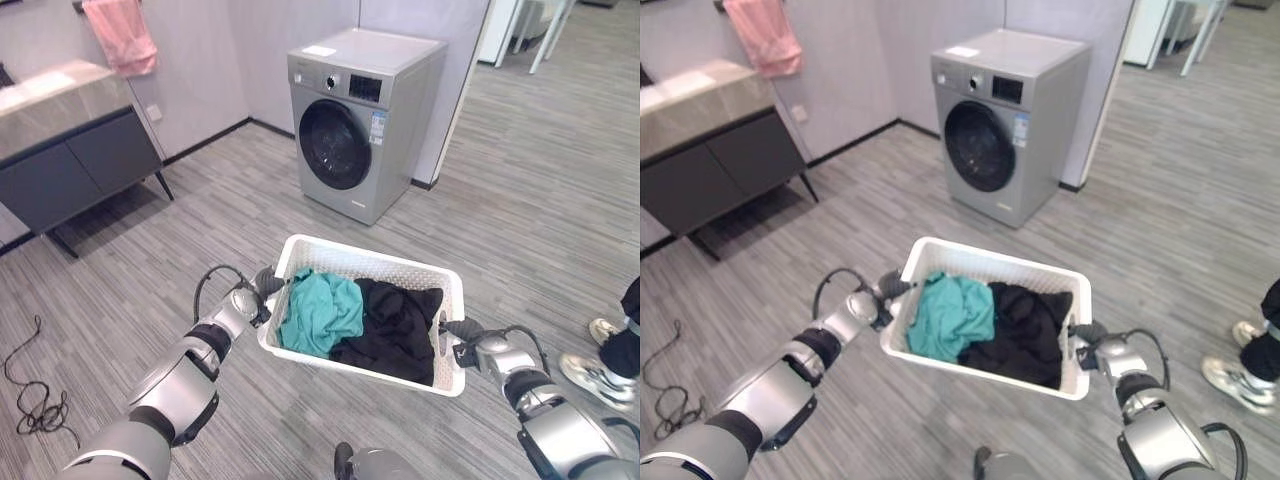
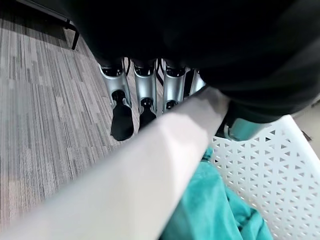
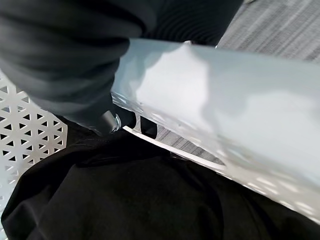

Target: Grab the laundry basket,head to the washer,open it,put in the laundry and shut it.

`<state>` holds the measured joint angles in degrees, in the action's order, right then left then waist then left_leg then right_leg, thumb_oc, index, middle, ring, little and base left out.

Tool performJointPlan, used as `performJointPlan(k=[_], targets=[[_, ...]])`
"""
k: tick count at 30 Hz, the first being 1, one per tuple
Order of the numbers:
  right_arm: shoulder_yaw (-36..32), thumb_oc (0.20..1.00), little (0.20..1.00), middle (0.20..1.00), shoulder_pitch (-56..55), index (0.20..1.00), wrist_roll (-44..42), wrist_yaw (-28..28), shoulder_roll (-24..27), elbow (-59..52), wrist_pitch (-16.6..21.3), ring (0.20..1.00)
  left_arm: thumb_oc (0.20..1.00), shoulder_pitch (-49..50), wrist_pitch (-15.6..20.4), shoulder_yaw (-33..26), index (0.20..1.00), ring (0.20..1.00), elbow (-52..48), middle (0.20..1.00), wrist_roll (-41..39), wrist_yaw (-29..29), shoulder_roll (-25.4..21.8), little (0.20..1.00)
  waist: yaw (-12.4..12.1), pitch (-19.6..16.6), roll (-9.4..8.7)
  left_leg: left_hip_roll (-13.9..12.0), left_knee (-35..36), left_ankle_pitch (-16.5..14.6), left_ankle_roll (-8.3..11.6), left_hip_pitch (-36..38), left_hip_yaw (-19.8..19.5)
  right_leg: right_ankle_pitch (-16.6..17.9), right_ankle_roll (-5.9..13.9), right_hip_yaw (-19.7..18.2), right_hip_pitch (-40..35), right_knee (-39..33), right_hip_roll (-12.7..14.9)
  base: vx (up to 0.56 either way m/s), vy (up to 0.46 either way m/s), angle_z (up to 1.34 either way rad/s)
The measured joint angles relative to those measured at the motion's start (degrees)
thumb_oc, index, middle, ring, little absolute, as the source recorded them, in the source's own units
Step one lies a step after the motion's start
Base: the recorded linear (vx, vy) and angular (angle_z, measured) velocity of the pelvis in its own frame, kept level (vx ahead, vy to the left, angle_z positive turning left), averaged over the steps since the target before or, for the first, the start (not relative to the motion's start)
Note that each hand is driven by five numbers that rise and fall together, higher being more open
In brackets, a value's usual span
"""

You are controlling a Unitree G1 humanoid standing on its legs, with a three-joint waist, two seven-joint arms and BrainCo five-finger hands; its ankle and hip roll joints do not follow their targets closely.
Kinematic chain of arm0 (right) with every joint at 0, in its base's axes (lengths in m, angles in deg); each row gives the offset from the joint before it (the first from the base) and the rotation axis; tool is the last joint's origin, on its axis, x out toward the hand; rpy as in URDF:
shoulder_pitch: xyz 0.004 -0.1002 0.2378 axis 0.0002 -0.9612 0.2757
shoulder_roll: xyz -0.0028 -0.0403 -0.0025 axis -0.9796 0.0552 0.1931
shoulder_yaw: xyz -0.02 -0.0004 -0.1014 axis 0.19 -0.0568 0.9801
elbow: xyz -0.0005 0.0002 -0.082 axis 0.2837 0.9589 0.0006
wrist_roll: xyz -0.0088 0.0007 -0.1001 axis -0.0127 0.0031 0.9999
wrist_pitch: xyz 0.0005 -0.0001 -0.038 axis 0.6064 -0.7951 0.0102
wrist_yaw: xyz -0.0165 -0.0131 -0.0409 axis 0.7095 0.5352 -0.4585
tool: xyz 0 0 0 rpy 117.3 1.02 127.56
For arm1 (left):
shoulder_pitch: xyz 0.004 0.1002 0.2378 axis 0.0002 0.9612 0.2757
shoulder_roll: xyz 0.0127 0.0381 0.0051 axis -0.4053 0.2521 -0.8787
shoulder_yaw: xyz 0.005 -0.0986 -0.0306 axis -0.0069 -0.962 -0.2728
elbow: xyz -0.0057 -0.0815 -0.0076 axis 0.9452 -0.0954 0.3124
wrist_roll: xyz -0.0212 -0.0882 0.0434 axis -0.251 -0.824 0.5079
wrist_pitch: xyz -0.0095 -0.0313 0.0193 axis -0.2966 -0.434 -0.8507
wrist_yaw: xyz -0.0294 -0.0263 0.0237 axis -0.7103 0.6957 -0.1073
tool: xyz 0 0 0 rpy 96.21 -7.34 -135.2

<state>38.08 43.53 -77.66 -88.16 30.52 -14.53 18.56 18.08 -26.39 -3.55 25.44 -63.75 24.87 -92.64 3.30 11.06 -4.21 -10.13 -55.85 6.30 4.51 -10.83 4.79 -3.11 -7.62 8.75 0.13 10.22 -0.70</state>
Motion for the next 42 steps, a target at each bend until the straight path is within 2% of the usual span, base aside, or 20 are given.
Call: performJointPlan(k=[2,5,6,8,9,13,15,16,17,18,21,22,26,28,30,32,34,37,40,42], targets=[[0.74,0.2,0.2,0.2,0.34,0.2,-0.02,-0.04,0.23,-0.19,0.0,0.2,0.2,0.18,-0.27,0.0,0.2,0.2,-0.17,0.2,-0.09,-0.01,-0.13,0.2,-0.06,0.33,-0.25,-0.79,6.81,-0.39,-0.19,-3.48,2.36,-0.2,0.48,0.38,-2.19,-1.72,0.02,0.23,-0.007,0.04],[0.37,0.2,0.2,0.2,-0.08,0.2,-0.06,-0.2,0.8,-1.49,-0.03,0.2,0.2,-0.48,-0.53,-0.51,0.2,0.2,-1.28,0.2,-0.29,0.16,-0.23,0.2,0.3,0.84,-0.34,-4.04,29.49,0.02,1.03,-3.81,5.15,-0.14,0.45,1.24,-4.73,-5.41,-1.1,0.2,0.082,0.13],[0.28,0.2,0.2,0.2,-0.13,0.2,-0.03,-0.29,0.78,-1.72,-0.03,0.2,0.2,-0.43,-0.73,-0.28,0.2,0.2,-1.18,0.2,-0.51,0.06,-0.35,0.2,0.27,1.03,-0.21,-4.48,43.83,1.45,2.84,-2.22,5.2,-0.04,0.71,1.18,-6.16,-6.86,-1.76,0.38,0.127,-0.05],[0.39,0.2,0.2,0.2,-0.22,0.2,-0.01,-0.3,0.67,-1.57,-0.07,0.2,0.2,-0.38,-0.68,0.16,0.2,0.2,-0.94,0.2,-0.58,0.04,-0.41,0.2,-0.18,1.12,-0.08,-3.82,55.66,2.44,4.02,-1.17,3.04,-0.55,1.48,0.52,-8.92,-9.04,-2.55,0.31,0.085,-0.1],[0.22,0.2,0.2,0.2,-0.19,0.2,0.01,-0.31,0.77,-1.61,-0.05,0.2,0.2,-0.46,-0.41,0.25,0.2,0.2,-1.14,0.2,-0.62,0.01,-0.42,0.2,-0.97,1.21,0.3,-2.36,60.09,2.71,4.4,-1.01,-2.26,-0.71,1.78,-1.0,-10.8,-10.72,-3.09,0.33,0.074,-0.28],[0.33,0.2,0.2,0.2,0.0,0.2,0.08,-0.44,-0.2,-0.26,0.0,0.2,0.2,-0.32,-0.41,1.35,0.2,0.2,-0.7,0.2,-2.22,-0.05,-0.75,0.2,-3.84,2.1,1.47,2.09,60.41,2.93,3.82,-2.55,-8.79,-3.66,4.26,-4.77,-18.36,-14.25,-2.41,0.36,0.121,-0.42],[0.33,0.2,0.2,0.2,-0.03,0.2,0.06,-0.38,-0.35,-0.15,0.01,0.2,0.2,-0.24,-0.46,1.87,0.2,0.2,-0.74,0.2,-2.22,-0.07,-0.9,0.2,-4.83,2.05,1.53,4.05,54.58,1.45,1.39,-2.65,-6.64,-5.43,7.18,-6.48,-21.04,-14.34,0.26,0.46,0.253,-0.66],[-0.2,0.2,0.2,0.2,-0.33,0.2,0.06,-0.33,-0.25,-0.01,-0.02,0.2,0.2,0.21,-0.29,2.65,0.2,0.2,-0.77,0.2,-2.23,-0.1,-0.88,0.2,-4.42,1.41,2.72,4.54,53.97,-0.93,-1.79,-0.31,-4.43,-6.65,9.05,-6.84,-23.37,-14.31,0.95,0.49,0.297,-0.37],[-1.18,0.2,0.2,0.2,-0.9,0.2,0.06,-0.46,-0.66,-0.03,0.06,0.2,0.2,0.46,0.11,2.99,0.2,0.2,-0.88,0.2,-2.24,-0.09,-1.01,0.2,-4.13,1.39,2.14,5.37,53.3,2.6,-2.04,0.8,-3.87,-7.47,9.78,-6.75,-24.6,-13.64,2.31,0.35,0.229,-0.16],[-1.6,0.2,0.2,0.2,-1.5,0.2,0.06,-0.81,-0.85,-0.09,0.07,0.2,0.2,1.03,0.18,2.95,0.2,0.2,-1.41,0.2,-2.24,-0.05,-0.93,0.2,-4.13,1.21,1.31,7.06,51.48,2.37,-2.4,1.2,-2.54,-8.08,10.52,-6.46,-24.35,-10.9,4.1,0.33,0.24,-0.02],[-3.57,0.2,0.2,0.2,-3.02,0.2,0.06,-1.05,-0.4,-1.63,0.07,0.2,0.2,0.91,0.14,3.01,0.2,0.2,-3.11,0.2,-2.22,-0.1,-1.05,0.2,-3.93,1.03,1.06,11.73,51.59,-0.42,-7.11,4.52,-1.9,-7.65,11.41,-6.44,-20.44,1.91,8.53,0.29,0.257,0.09],[-3.61,0.2,0.2,0.2,-3.09,0.2,0.06,-1.05,-0.91,-2.97,0.08,0.2,0.2,0.47,0.11,2.94,0.2,0.2,-3.38,0.2,-2.21,-0.07,-2.24,0.2,-4.14,0.96,1.22,13.53,54.71,-1.2,-8.61,8.39,-1.41,-7.24,14.41,-7.14,-14.28,16.14,10.81,0.2,0.215,0.02],[-3.65,0.2,0.2,0.2,-3.02,0.2,0.05,-1.2,-2.23,-4.29,0.36,0.2,0.2,-0.65,0.29,2.98,0.2,0.2,-4.72,0.2,-2.24,0.38,-4.47,0.2,-4.44,0.99,2.2,14.49,56.15,-2.84,-10.79,13.26,-1.02,-8.02,16.16,-7.29,0.26,36.37,11.5,0.15,0.162,0.09],[-3.64,0.2,0.2,0.2,-3.14,0.2,0.05,-1.2,-2.33,-4.11,0.4,0.2,0.2,-0.75,0.21,3.56,0.2,0.2,-4.61,0.2,-2.23,0.34,-4.49,0.2,-4.47,1.05,2.56,14.59,56.11,-3.3,-11.19,14.9,-0.92,-8.01,16.2,-6.34,2.6,35.77,12.34,0.17,0.085,0.15],[-3.6,0.2,0.2,0.2,-3.18,0.2,0.06,-1.21,-2.4,-4.2,0.45,0.2,0.2,-0.71,0.1,4.48,0.2,0.2,-4.49,0.2,-2.24,0.29,-4.85,0.2,-5.26,1.01,3.38,14.28,56.29,-5.61,-11.09,17.85,0.8,-7.93,16.04,-0.68,5.87,32.33,17.25,0.19,-0.046,-0.06],[-3.64,0.2,0.2,0.2,-3.49,0.2,0.04,-1.21,-2.46,-4.17,0.57,0.2,0.2,-0.96,0.17,4.49,0.2,0.2,-4.57,0.2,-2.23,0.32,-4.72,0.2,-5.13,0.81,3.61,14.12,56.19,-6.72,-9.47,18.99,0.35,-7.34,16.53,-0.34,7.2,23.58,18.58,0.15,-0.108,-0.03],[-3.64,0.2,0.2,0.2,-3.76,0.2,-0.06,-1.17,-2.1,-4.4,0.73,0.2,0.2,-1.09,0.17,4.33,0.2,0.2,-4.65,0.2,-2.22,0.31,-4.44,0.2,-5.31,0.35,4.13,13.76,56.22,-7.55,-8.44,18.99,0.41,-4.7,17.96,1.0,7.61,6.89,18.51,0.1,-0.097,0.03],[-3.63,0.2,0.2,0.2,-4.31,0.2,-0.08,-1.17,-1.97,-4.33,0.72,0.2,0.2,-0.96,0.11,4.3,0.2,0.2,-4.55,0.2,-2.12,0.33,-3.97,0.2,-3.22,0.03,3.52,13.85,56.09,-8.28,-7.27,19.46,-1.36,4.8,17.41,-2.64,9.78,-0.75,17.03,0.12,-0.092,0.4],[-3.61,0.2,0.2,0.2,-5.35,0.2,-0.07,-1.16,-2.8,-4.37,0.72,0.2,0.2,0.53,0.22,3.92,0.2,0.2,-4.58,0.2,-2.01,0.39,-4.12,0.2,-3.47,-2.08,0.1,14.75,56.13,-10.6,-4.55,21.53,-1.52,11.05,14.79,-2.63,7.12,-4.5,16.06,0.1,-0.07,0.13],[-3.58,0.2,0.2,0.2,-5.3,0.2,-0.02,-1.35,-1.97,-4.6,0.94,0.2,0.2,2.34,0.52,2.09,0.2,0.2,-4.7,0.2,-1.98,0.82,-3.31,0.2,-4.23,-3.18,2.96,11.46,54.56,-12.17,-3.39,20.9,-0.97,12.27,14.11,-1.53,4.72,-8.9,12.63,0.11,-0.103,-0.13]])
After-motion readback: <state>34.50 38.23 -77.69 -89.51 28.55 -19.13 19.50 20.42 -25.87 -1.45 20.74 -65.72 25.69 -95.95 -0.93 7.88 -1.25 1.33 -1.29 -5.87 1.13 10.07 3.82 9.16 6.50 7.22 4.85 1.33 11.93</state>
